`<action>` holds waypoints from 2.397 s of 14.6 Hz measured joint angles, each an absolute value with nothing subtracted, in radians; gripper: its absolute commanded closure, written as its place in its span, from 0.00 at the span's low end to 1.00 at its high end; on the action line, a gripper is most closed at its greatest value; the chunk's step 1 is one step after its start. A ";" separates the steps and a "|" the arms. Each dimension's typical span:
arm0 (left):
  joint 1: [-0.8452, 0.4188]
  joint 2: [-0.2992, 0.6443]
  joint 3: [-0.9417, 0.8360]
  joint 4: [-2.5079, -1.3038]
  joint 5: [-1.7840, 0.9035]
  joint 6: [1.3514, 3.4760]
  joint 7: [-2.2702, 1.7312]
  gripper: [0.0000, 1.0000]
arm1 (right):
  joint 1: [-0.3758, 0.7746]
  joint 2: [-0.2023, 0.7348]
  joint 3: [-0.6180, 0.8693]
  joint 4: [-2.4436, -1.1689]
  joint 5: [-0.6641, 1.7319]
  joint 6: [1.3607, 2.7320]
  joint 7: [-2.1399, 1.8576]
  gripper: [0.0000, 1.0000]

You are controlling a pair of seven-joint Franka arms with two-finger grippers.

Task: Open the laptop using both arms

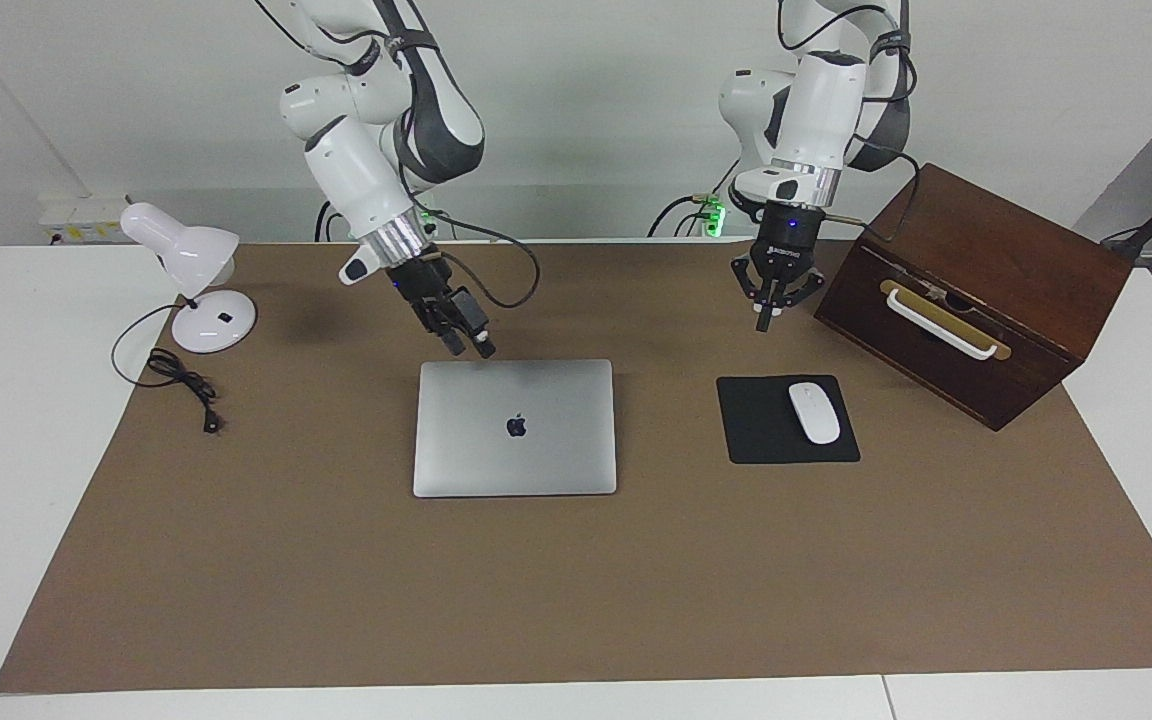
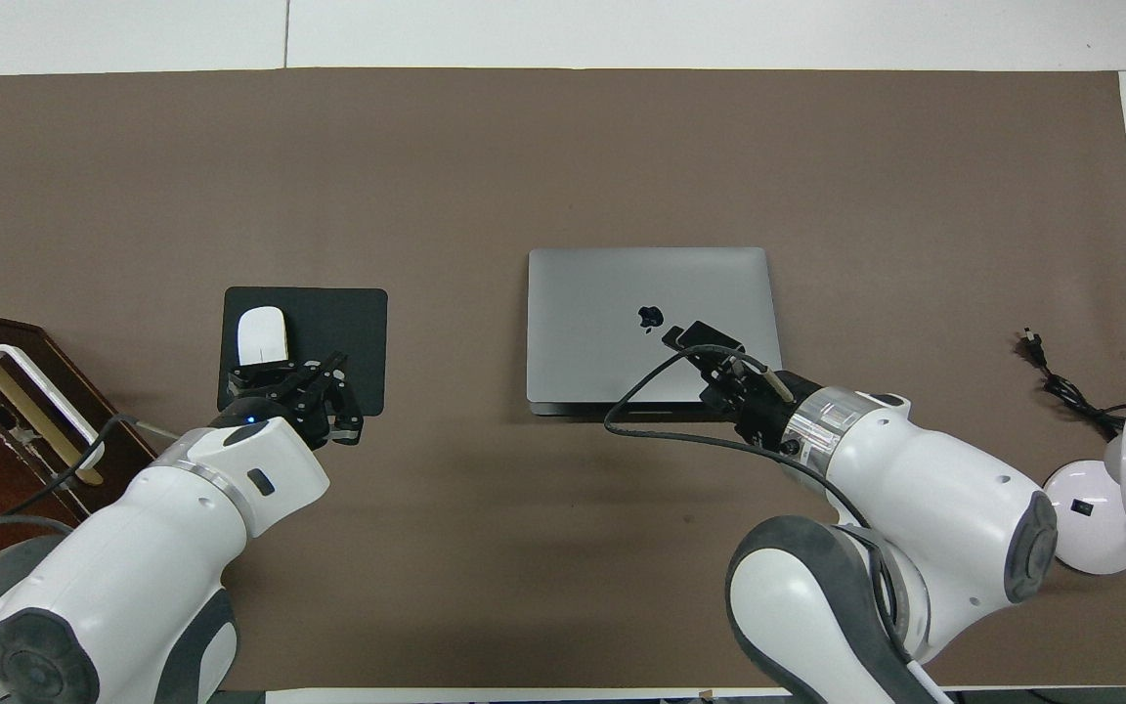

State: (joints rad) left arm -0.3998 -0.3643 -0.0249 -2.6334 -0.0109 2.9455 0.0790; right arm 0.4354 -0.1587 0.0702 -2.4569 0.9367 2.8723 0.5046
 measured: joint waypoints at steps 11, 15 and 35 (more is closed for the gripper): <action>-0.551 -0.039 -0.026 -2.706 -0.011 3.438 0.056 1.00 | 0.480 -0.158 0.070 -2.525 0.937 2.873 0.518 0.00; -0.603 0.010 -0.026 -2.705 -0.011 3.477 0.054 1.00 | 0.495 -0.115 0.070 -2.538 0.937 2.924 0.519 0.00; -0.681 0.249 -0.025 -2.499 -0.011 3.481 0.041 1.00 | 0.502 -0.001 0.066 -2.492 0.979 3.032 0.472 0.00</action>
